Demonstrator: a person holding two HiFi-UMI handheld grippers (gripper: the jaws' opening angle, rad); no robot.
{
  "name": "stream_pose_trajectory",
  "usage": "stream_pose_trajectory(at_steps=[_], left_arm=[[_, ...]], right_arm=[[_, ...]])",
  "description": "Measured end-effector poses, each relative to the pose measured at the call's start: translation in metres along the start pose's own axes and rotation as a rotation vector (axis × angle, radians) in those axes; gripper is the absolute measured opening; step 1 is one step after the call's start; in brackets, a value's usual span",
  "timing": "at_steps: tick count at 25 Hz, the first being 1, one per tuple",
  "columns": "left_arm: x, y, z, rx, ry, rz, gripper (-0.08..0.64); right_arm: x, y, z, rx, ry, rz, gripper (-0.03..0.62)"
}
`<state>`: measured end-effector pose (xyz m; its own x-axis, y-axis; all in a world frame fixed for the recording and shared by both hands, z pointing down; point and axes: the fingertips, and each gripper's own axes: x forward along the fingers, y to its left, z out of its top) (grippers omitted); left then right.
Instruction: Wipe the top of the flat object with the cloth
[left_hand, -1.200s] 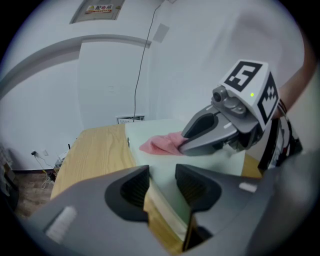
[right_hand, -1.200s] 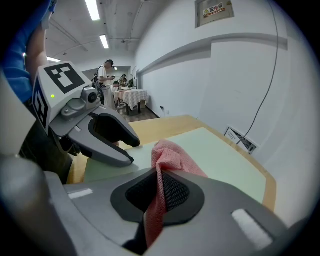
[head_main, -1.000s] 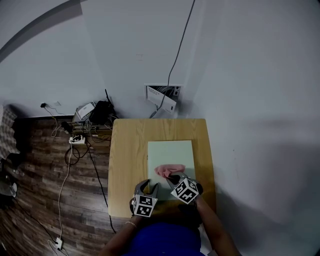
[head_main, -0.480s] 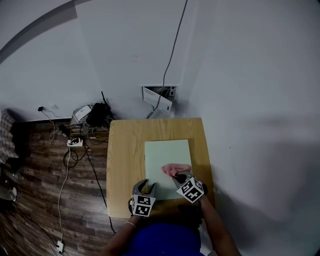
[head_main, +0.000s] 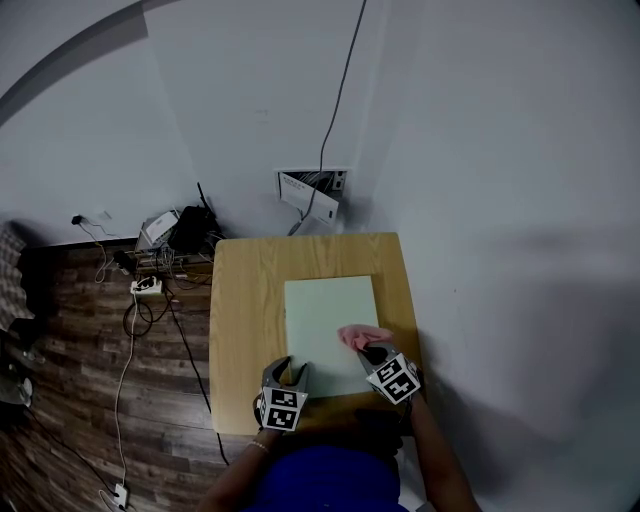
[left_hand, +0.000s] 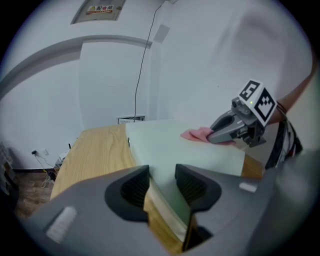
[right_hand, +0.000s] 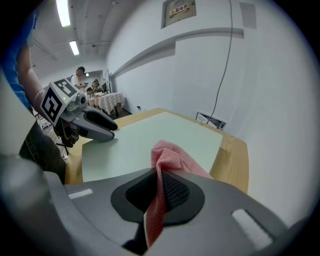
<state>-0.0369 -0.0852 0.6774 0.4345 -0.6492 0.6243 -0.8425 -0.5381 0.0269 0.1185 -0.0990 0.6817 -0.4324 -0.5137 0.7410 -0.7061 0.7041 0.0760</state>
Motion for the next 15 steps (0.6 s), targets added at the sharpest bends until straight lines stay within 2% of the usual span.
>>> stream_pose_trajectory(at_steps=[9,15], left_arm=[[-0.0001,-0.0012,-0.0012,0.001,0.001,-0.003,0.158],[-0.0046,-0.0003,0.0025,-0.045,-0.028,-0.052,0.163]], right_arm=[[-0.0004,-0.0004,-0.0033,0.024,-0.008,-0.013,0.015],[-0.0014,-0.0001,-0.0048,0.028,-0.004,-0.016,0.015]])
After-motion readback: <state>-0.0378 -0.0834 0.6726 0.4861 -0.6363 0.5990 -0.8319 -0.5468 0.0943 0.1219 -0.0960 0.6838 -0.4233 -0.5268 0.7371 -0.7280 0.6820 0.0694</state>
